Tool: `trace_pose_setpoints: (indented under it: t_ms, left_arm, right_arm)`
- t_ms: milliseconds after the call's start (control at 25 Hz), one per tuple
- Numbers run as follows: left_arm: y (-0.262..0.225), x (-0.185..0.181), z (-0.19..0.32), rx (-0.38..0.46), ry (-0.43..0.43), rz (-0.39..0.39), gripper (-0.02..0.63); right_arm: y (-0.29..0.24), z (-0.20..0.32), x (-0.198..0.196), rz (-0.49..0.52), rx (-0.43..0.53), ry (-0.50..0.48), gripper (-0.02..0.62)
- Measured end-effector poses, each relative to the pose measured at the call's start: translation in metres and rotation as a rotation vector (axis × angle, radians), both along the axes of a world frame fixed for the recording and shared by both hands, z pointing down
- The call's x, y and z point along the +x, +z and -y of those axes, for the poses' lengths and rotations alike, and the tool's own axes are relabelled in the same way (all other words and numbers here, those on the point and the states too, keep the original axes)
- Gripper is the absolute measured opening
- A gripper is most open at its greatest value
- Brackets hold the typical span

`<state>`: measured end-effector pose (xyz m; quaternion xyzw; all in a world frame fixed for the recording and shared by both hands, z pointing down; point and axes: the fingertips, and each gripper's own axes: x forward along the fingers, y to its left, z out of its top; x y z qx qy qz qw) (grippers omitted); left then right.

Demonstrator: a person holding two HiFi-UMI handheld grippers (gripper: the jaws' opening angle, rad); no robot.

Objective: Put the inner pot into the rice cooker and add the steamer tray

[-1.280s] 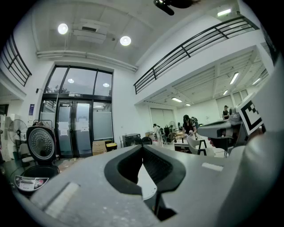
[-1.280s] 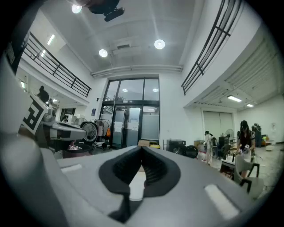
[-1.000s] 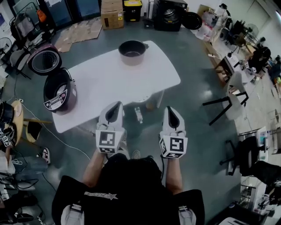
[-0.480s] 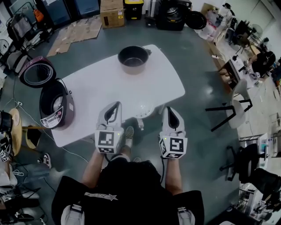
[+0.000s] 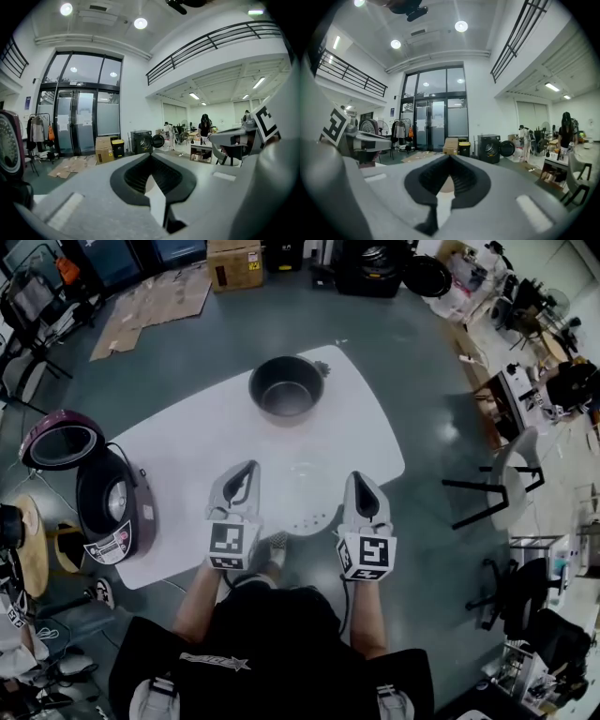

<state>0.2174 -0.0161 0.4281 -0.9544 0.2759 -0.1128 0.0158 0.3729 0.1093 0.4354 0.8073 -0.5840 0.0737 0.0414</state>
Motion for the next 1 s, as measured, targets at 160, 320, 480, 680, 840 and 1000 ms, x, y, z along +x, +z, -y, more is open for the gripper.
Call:
trace_pose_setpoints:
  t_ms: [160,320,480,680,840,1000]
  left_arm:
    - [0.016,0.015,0.046,-0.027,-0.004,0.008,0.009]
    - [0.032,0.029,0.087,-0.053,-0.01,0.024,0.009]
    - [0.049,0.042,0.113,-0.082,-0.011,0.032,0.009]
    - [0.077,0.058,0.146,-0.149,-0.015,0.054,0.028]
    - [0.105,0.073,0.172,-0.255,-0.019,0.052,0.211]
    - [0.137,0.083,0.2,-0.336,-0.039,0.078,0.316]
  right_arm:
    - [0.017,0.045,0.015,0.018,-0.033,-0.003,0.006]
    - [0.033,0.085,0.031,0.04,-0.063,-0.002,0.006]
    - [0.049,0.111,0.046,0.067,-0.089,0.0,0.005]
    - [0.071,0.148,0.062,0.116,-0.108,0.009,0.006]
    - [0.099,0.176,0.078,0.216,-0.13,0.003,0.155]
    - [0.123,0.203,0.094,0.281,-0.146,0.015,0.227]
